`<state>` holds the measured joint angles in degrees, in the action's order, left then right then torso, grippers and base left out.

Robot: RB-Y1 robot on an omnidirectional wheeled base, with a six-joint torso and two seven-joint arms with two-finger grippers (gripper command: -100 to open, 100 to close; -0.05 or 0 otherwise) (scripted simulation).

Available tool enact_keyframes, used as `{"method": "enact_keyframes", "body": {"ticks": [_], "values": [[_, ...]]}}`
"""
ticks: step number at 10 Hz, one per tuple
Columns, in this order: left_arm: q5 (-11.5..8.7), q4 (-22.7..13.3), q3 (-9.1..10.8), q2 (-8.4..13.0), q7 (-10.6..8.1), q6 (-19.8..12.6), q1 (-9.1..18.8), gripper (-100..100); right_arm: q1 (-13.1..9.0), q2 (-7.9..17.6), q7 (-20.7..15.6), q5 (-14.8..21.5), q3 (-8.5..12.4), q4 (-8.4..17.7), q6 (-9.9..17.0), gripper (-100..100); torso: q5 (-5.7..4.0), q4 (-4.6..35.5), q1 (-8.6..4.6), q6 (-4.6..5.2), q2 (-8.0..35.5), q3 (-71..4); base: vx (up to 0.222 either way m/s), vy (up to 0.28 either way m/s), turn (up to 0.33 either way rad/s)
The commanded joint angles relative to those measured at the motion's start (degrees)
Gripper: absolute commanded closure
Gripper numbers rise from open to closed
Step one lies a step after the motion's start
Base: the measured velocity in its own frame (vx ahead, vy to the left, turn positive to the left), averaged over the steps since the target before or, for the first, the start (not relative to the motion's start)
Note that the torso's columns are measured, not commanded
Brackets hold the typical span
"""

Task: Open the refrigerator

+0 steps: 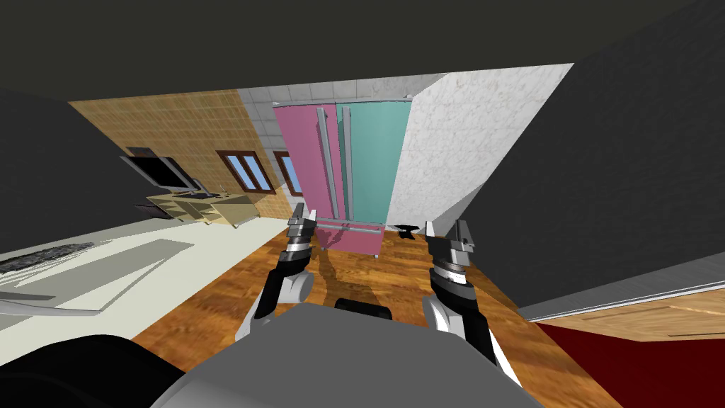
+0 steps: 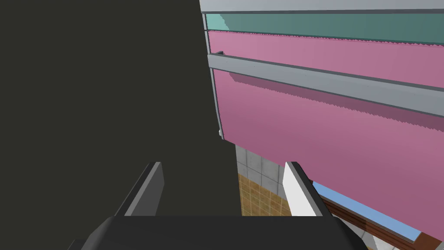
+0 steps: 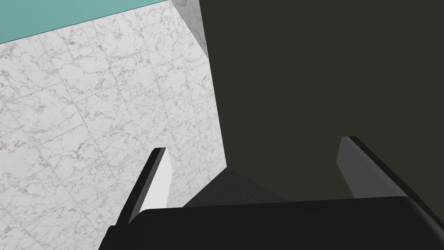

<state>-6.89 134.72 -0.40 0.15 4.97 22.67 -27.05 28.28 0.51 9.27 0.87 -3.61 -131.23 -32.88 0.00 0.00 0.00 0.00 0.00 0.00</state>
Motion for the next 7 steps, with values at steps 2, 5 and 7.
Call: {"method": "enact_keyframes", "body": {"ticks": [2,5,7], "values": [[0.0,0.0,0.00,0.0,0.00,0.0,0.0,0,0.0,0.0,0.0,0.0,0.0,0.0,0.0,0,0.00,6.0,0.00,0.00,6.0,-12.0,0.000,0.000,0.000],[0.0,0.0,0.00,0.0,0.00,0.0,0.0,0,0.0,0.0,0.0,0.0,0.0,0.0,0.0,0,0.00,18.5,0.00,0.00,18.5,-36.9,0.000,0.000,0.000],[0.0,0.0,0.00,0.0,0.00,0.0,0.0,0,0.0,0.0,0.0,0.0,0.0,0.0,0.0,0,0.00,26.9,0.00,0.00,26.9,-53.8,0.000,0.000,0.000]]}}
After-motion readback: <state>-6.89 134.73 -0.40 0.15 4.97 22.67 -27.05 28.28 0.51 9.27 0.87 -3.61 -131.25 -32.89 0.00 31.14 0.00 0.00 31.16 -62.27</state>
